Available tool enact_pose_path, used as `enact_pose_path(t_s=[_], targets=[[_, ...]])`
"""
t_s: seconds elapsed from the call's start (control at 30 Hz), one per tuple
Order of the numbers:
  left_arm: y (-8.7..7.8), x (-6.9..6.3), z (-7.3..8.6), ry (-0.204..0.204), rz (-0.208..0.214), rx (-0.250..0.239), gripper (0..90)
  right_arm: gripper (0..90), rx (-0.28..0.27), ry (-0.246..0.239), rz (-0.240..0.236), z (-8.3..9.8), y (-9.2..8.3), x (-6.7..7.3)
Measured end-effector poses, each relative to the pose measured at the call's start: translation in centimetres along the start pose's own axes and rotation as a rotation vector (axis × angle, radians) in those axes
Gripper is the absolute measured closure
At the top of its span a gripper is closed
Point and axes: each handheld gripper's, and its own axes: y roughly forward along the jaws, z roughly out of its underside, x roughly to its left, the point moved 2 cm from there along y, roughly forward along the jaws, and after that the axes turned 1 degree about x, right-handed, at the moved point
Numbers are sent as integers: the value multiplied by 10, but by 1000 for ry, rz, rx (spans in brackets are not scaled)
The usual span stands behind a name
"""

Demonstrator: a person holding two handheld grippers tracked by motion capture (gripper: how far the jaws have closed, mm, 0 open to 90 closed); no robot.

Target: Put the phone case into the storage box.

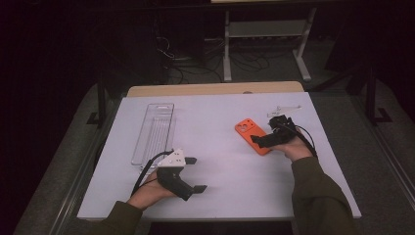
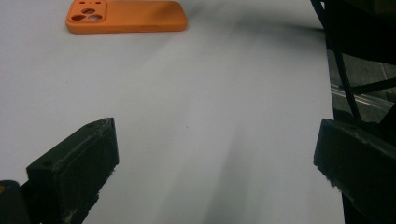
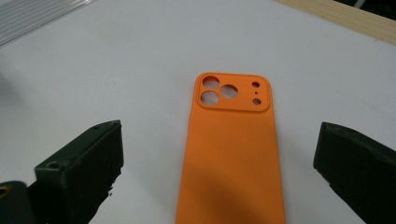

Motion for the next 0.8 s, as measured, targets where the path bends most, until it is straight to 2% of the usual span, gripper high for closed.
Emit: enact_pose_path(t_s=[0.4,0.8], targets=[[0,0,0,-3,2,-3,0,9,42,6,11,-10,7,-10],[0,-1,0,-3,3,-2,0,10,90,10,0,-17,12,-14]])
